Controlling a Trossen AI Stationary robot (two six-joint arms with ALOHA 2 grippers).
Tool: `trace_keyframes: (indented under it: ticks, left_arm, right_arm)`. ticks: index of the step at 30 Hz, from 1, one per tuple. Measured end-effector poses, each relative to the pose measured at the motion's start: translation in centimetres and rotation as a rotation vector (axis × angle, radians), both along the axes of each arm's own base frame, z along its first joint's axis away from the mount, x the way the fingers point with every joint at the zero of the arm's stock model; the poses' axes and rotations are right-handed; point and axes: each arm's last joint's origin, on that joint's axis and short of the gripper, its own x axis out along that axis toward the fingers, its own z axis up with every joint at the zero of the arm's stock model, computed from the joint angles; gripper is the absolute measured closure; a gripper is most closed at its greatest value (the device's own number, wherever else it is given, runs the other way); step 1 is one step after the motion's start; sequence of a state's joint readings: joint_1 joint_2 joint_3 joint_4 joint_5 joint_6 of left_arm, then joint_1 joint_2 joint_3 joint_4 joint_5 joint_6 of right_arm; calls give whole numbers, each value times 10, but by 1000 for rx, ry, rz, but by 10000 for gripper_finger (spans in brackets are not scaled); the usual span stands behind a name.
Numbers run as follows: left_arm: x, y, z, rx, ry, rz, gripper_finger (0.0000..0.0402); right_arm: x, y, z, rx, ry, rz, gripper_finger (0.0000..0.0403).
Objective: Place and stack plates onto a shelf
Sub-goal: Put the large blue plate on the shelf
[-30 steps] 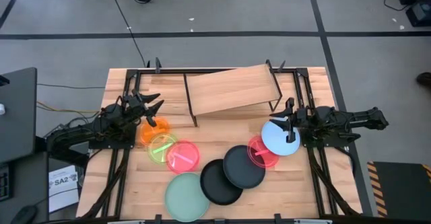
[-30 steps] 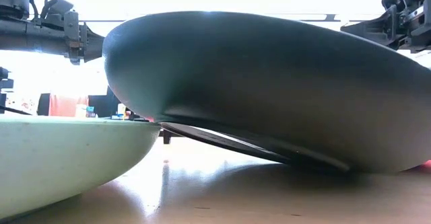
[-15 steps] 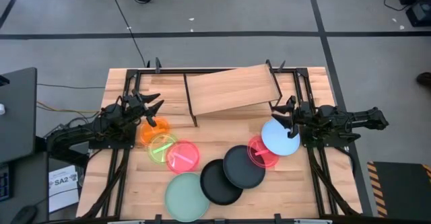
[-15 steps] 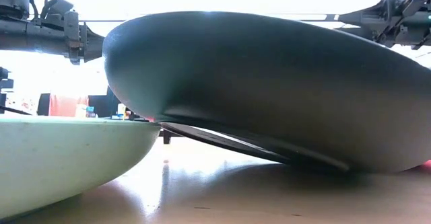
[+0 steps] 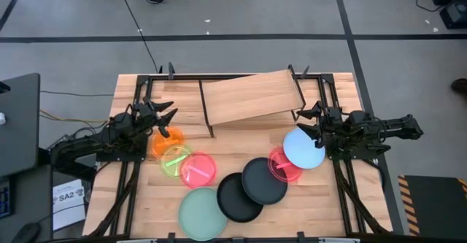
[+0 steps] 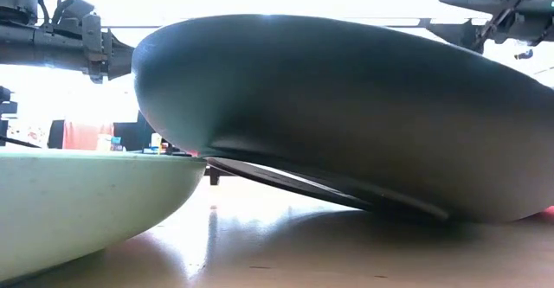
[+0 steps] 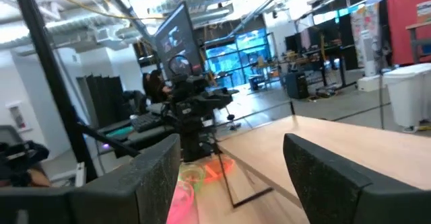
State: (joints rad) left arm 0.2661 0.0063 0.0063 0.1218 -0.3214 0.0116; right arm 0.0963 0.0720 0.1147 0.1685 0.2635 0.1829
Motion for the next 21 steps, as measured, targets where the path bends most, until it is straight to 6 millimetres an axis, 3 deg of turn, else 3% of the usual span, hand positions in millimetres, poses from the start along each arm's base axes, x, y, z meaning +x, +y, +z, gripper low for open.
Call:
trace_keyframes:
  ticks: [6, 12, 21]
  left_arm:
    - [0, 0, 0, 0, 0, 0, 230]
    - [0, 0, 0, 0, 0, 0, 230]
    - [0, 0, 0, 0, 0, 0, 230]
  right_arm:
    - [7, 3, 23, 66, 160, 78, 135]
    - [19, 12, 47, 184, 425, 200, 135]
    - [47, 28, 78, 268, 702, 299, 135]
